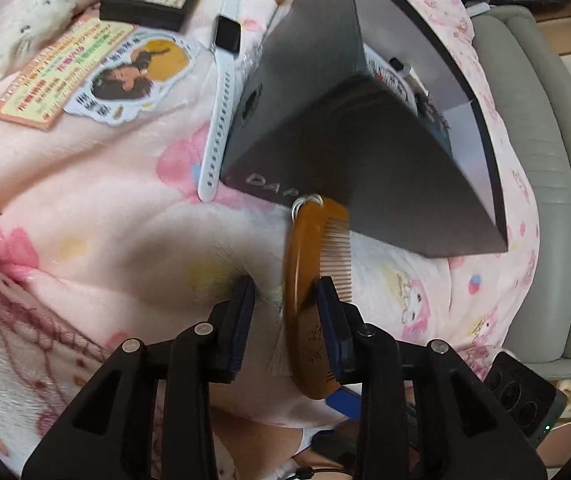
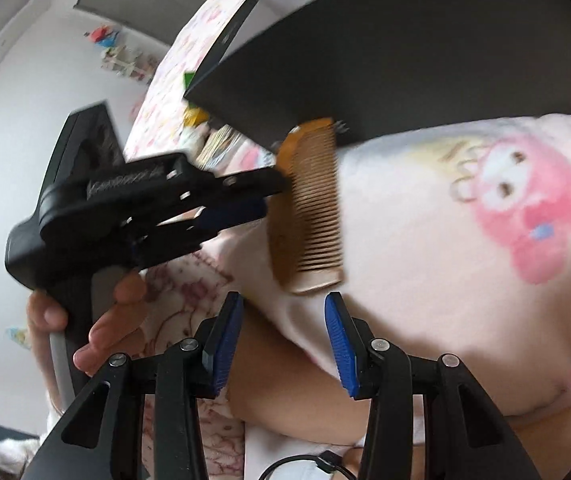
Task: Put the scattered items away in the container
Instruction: 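Lift the wooden comb with the left gripper off the bedspread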
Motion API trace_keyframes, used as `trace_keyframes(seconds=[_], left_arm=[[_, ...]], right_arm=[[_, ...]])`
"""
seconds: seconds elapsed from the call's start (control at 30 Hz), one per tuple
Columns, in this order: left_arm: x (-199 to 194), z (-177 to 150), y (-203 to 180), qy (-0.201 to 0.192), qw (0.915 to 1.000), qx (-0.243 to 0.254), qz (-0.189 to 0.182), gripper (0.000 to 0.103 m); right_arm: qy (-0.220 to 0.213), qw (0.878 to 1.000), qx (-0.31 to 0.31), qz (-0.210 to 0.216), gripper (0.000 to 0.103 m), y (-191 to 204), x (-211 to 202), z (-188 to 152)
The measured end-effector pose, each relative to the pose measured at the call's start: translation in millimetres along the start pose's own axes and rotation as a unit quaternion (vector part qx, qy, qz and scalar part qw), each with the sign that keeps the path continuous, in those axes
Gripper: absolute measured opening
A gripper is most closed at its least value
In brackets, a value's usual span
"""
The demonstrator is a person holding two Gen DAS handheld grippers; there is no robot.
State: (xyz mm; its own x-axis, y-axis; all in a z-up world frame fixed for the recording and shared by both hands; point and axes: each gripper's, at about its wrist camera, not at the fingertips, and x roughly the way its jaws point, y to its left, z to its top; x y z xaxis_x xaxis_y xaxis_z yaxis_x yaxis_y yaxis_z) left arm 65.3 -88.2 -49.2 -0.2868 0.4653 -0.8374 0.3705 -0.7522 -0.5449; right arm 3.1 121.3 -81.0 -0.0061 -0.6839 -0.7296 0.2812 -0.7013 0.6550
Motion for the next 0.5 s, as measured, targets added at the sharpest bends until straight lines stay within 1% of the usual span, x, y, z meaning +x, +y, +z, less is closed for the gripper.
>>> trace_keyframes(seconds=[0.1, 0.17, 0.2, 0.3, 0.33, 0.37, 0.4, 0.43, 0.47, 0.5], left_arm=[[0.4, -9.7, -3.5, 0.014, 0.9998, 0.005, -0.015, 0.027], [-6.1, -16.2, -7.4, 0.008, 0.9998, 0.008, -0.019, 0.027], [-1.2, -11.9, -21.7, 0.004, 0.9997, 0.005, -0.022, 0.027], [-5.9, -1.4, -10.5, 0.004, 0.9992, 0.003, -0.039, 0.027], [-8.1, -0.9, -11.9, 0.005, 0.999, 0.006, -0.044, 0.028], [3.9, 2.1, -26.4, 0.008, 0.9988, 0.007, -0.047, 0.029], [5.0, 3.2, -26.7, 0.014, 0.9984, 0.006, -0.054, 0.029], [6.1, 5.2, -25.7, 0.022, 0.9982, 0.005, -0.056, 0.033], [4.7, 8.4, -23.4, 0.027, 0.9983, 0.007, -0.051, 0.037], [3.7, 7.0, -16.3, 0.027, 0.9986, 0.012, -0.043, 0.045]], right_arm=[[-0.003, 1.0, 0.018, 0.008, 0.039, -5.0, 1.8, 4.0], [-0.019, 1.0, 0.02, 0.004, 0.039, -4.7, -3.8, 7.9], [-0.026, 1.0, 0.016, -0.001, 0.039, -5.3, -9.5, 7.8], [-0.052, 0.999, 0.012, -0.01, 0.039, -4.3, -17.8, 12.2], [-0.059, 0.998, 0.014, -0.01, 0.039, -5.6, -20.6, 13.5], [-0.065, 0.998, 0.016, -0.011, 0.039, -8.5, -25.4, 14.5], [-0.071, 0.997, 0.019, -0.014, 0.039, -11.2, -27.9, 15.9], [-0.076, 0.997, 0.021, -0.018, 0.039, -12.9, -29.0, 16.8], [-0.083, 0.996, 0.023, -0.026, 0.039, -14.8, -30.7, 17.4], [-0.087, 0.995, 0.026, -0.033, 0.039, -18.4, -37.0, 17.9]])
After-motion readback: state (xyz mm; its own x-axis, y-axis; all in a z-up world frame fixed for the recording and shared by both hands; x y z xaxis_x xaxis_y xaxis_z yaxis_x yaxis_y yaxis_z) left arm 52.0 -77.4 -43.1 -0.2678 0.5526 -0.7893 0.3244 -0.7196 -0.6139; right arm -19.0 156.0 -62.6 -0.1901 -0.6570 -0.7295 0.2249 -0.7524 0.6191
